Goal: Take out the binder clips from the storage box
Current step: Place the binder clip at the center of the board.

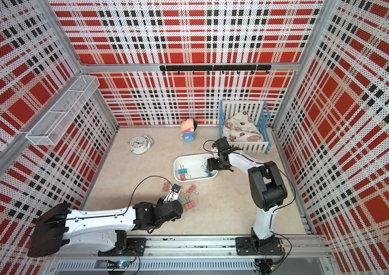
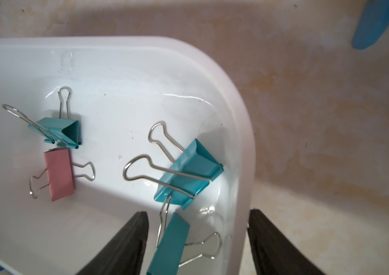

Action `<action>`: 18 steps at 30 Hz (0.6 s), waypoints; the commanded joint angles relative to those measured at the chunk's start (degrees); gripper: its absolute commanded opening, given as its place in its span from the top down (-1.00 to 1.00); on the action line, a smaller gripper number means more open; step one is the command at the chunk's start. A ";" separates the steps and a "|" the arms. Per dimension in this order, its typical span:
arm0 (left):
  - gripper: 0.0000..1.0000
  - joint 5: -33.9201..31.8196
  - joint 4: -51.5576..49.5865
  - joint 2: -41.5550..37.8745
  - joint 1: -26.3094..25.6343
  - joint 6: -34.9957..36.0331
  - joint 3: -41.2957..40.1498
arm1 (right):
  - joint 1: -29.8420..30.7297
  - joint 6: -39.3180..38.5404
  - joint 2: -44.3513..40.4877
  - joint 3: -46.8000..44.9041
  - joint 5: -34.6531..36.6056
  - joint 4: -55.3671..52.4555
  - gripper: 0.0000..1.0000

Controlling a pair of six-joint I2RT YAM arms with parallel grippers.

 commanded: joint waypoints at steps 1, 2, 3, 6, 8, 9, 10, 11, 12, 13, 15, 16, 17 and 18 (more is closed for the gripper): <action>1.00 -1.10 -1.53 1.88 -0.11 -0.33 1.95 | -0.20 -0.45 -0.24 0.01 -0.30 0.20 -0.46; 1.00 -1.24 -1.73 2.26 -0.07 -0.21 2.05 | -0.26 -0.46 -0.24 0.08 -0.28 0.24 -0.46; 1.00 -1.24 -1.76 2.66 -0.04 0.02 2.22 | -0.20 -0.46 -0.24 0.09 -0.28 0.19 -0.46; 1.00 -1.25 -1.68 3.30 -0.12 0.50 2.61 | -0.25 -0.47 -0.24 0.09 -0.37 0.23 -0.46; 0.96 -1.16 -1.65 3.73 -0.09 0.85 2.92 | -0.24 -0.47 -0.24 0.06 -0.28 0.28 -0.46; 0.95 -1.05 -1.69 3.98 -0.07 1.02 3.05 | -0.25 -0.35 -0.16 -0.03 -0.28 0.23 -0.46; 0.94 -0.90 -1.67 4.19 -0.21 1.12 3.14 | -0.23 -0.37 -0.15 -0.01 -0.28 0.27 -0.46; 0.93 -0.76 -1.63 4.37 -0.20 1.21 3.22 | -0.22 -0.37 -0.15 -0.01 -0.30 0.34 -0.47; 0.93 -0.64 -1.65 4.63 -0.37 1.28 3.32 | -0.25 -0.37 -0.15 -0.01 -0.28 0.30 -0.46; 0.92 -0.61 -1.67 4.83 -0.39 1.38 3.47 | -0.25 -0.37 -0.15 -0.01 -0.28 0.27 -0.47; 0.92 -0.27 -1.78 5.33 -0.59 1.64 3.74 | -0.26 -0.37 -0.15 0.08 -0.22 0.27 -0.47; 0.92 -0.28 -1.72 5.50 -0.61 1.63 3.82 | -0.20 -0.37 -0.15 0.09 -0.25 0.18 -0.47; 0.92 -0.42 -1.88 5.60 -0.72 1.65 4.02 | -0.24 -0.37 -0.15 0.08 -0.23 0.17 -0.47; 0.92 -0.58 -2.18 5.78 -0.81 1.55 4.19 | -0.27 -0.37 -0.15 0.17 -0.19 0.19 -0.47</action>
